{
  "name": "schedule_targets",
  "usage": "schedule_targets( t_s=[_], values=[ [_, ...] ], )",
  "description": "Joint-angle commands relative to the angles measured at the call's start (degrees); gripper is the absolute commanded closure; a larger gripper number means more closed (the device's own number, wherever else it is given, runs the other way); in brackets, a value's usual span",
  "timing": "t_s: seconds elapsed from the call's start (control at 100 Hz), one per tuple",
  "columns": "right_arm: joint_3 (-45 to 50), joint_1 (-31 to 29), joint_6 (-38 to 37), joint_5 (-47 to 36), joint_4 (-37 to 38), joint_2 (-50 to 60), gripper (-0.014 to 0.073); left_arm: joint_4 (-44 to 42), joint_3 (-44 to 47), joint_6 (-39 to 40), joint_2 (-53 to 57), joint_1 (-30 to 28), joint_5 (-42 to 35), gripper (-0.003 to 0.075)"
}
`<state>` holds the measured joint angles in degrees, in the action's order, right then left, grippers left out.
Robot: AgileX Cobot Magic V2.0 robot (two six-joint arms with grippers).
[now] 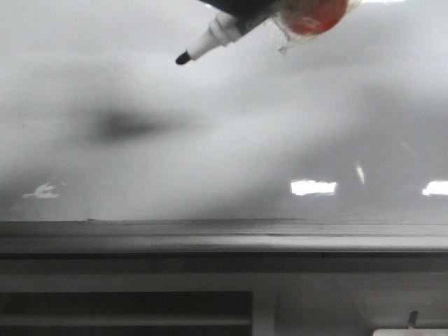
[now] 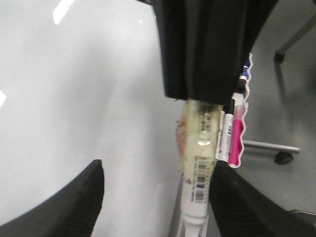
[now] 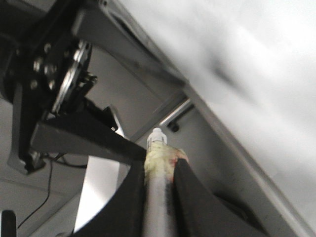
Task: Write number 2 on whiteboard
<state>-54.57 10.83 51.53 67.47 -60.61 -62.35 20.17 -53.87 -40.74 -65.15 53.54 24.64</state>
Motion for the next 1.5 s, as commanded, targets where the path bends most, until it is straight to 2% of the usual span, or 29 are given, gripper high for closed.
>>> schedule_targets(
  t_s=[0.0,0.07,0.13,0.22,0.27,0.3,0.46,0.61,0.67,0.94,1.119,1.369,1.489],
  values=[
    [-0.34,-0.05,0.83,-4.73,-3.60,4.29,0.0657,1.43,-2.23,1.55,3.67,-2.73,-4.27,0.0253],
    [1.69,-0.05,0.83,-9.60,-3.60,7.49,0.0657,2.72,-2.23,4.11,5.76,-5.26,-4.27,0.0301],
    [3.53,-0.05,0.83,-13.18,-3.60,10.15,0.0657,3.93,-2.23,5.29,7.65,-7.31,-3.86,0.0377],
    [6.32,-0.05,2.39,-18.31,-3.81,14.11,0.0657,5.93,-1.27,5.29,10.85,-9.02,-3.86,0.0552],
    [7.34,-0.05,3.76,-20.23,-4.08,15.81,0.0657,5.93,-0.17,5.29,12.60,-9.17,-4.27,0.0687],
    [7.73,-0.05,4.01,-21.41,-4.21,16.64,0.0657,5.93,0.86,5.29,13.64,-9.17,-4.91,0.0740],
    [8.98,-0.05,5.01,-28.39,-6.21,18.41,0.0657,8.67,8.20,6.64,20.15,-9.17,-14.88,0.0741],
    [10.12,-0.05,10.00,-32.03,-10.47,17.85,0.0657,11.59,15.93,6.64,25.98,-9.17,-24.64,0.0741],
    [10.53,-0.05,12.22,-32.53,-12.91,17.14,0.0657,11.59,17.45,6.64,27.48,-9.17,-25.83,0.0741],
    [10.76,-0.05,19.33,-34.36,-20.09,10.39,0.0657,11.59,19.12,6.64,28.85,-9.17,-26.13,0.0741],
    [10.76,-0.05,19.33,-35.37,-20.07,7.27,0.0657,11.59,19.12,6.64,28.85,-9.17,-26.23,0.0741],
    [11.48,-0.05,19.23,-42.93,-19.44,9.97,0.0657,11.48,19.12,6.64,28.85,-9.17,-26.80,0.0741],
    [13.37,-0.18,14.10,-45.69,-14.67,12.58,0.0657,11.48,19.12,6.64,28.85,-9.17,-26.94,0.0741]
  ],
)
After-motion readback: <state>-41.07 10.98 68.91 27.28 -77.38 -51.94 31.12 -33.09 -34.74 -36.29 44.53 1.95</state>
